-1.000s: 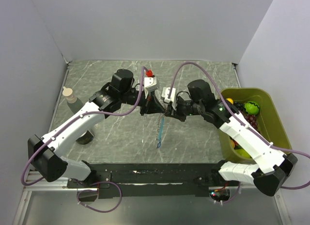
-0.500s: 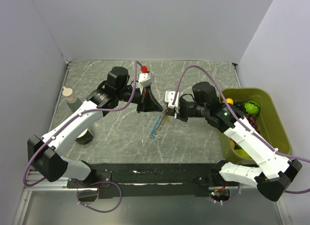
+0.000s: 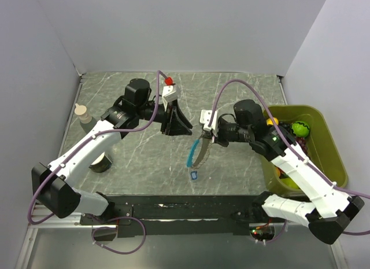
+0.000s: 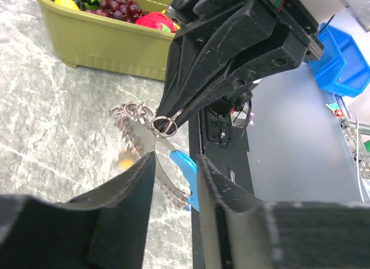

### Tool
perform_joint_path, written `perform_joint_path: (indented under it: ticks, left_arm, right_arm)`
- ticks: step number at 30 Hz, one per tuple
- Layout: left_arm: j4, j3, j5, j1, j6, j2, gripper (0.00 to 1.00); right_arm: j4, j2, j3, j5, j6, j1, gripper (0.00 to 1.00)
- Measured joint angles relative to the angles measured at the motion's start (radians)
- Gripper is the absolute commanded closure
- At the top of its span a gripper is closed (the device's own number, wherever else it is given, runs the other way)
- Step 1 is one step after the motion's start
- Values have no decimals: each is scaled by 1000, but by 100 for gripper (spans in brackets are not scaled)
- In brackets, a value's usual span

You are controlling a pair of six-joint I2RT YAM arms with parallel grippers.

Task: Remove the keys from the keyring
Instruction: Remove the key from the keyring.

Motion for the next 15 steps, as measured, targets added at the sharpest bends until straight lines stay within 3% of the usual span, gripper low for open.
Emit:
perform_joint_path:
  ticks: [9,15]
  left_arm:
    - [3,0,0,1,-20,0,49]
    - [16,0,-1,0,-27,0,47]
  right_arm:
    - [-29,-1,-11,-18,-14,-2,100]
    - [-73,-4,-11,-111,-62,-3,100]
